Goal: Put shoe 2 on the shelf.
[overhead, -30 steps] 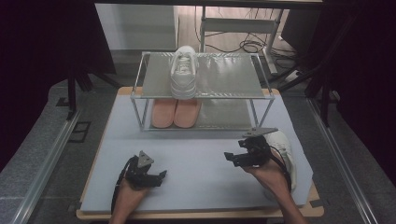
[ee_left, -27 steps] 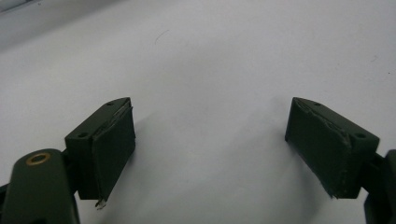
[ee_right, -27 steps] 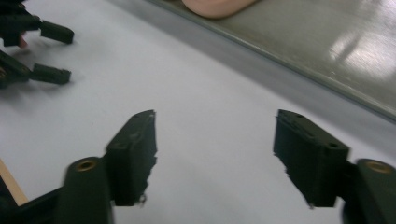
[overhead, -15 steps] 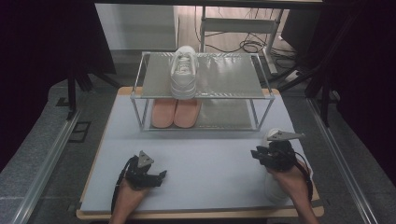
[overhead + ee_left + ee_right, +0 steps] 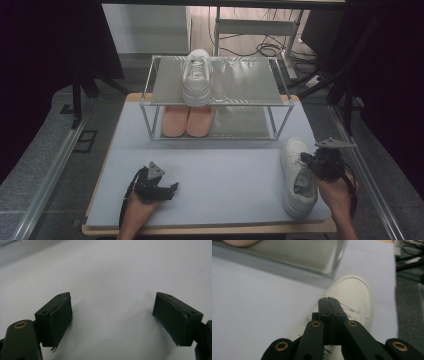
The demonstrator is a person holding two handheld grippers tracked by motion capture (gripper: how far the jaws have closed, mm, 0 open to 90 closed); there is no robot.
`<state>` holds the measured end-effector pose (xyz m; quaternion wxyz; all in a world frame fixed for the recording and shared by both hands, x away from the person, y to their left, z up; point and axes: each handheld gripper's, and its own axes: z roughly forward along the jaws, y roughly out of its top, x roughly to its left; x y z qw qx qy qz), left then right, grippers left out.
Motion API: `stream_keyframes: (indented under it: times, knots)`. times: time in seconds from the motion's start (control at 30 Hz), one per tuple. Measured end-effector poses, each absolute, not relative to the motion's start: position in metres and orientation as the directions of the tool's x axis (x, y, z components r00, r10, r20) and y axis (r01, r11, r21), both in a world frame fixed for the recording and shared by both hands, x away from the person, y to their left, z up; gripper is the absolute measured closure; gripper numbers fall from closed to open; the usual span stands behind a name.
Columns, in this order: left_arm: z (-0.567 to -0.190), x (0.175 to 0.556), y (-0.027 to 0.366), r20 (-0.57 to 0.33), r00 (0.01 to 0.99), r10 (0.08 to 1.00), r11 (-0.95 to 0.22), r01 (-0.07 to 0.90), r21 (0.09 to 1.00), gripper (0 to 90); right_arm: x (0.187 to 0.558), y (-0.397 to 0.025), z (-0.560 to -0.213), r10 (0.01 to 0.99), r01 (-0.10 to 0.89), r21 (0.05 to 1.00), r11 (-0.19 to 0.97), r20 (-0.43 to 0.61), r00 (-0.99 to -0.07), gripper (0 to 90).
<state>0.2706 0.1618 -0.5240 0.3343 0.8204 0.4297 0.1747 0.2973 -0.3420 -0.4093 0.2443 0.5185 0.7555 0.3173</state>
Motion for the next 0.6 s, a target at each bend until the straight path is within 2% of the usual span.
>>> stream_keyframes:
  times: [0.33, 0.6]
  knots:
    - [-0.524, 0.271, 0.162, 0.0, 0.57, 0.822, -0.407, 0.588, 0.699, 16.0, 0.3, -0.376, -0.436, 0.971, 0.67, 0.716, 0.195, -0.043, -0.236, 90.0]
    - [-0.524, 0.271, 0.162, -0.002, 0.568, 0.823, -0.405, 0.588, 0.7, 16.0, 0.299, -0.388, -0.462, 0.979, 0.698, 0.697, 0.164, -0.029, -0.201, 90.0]
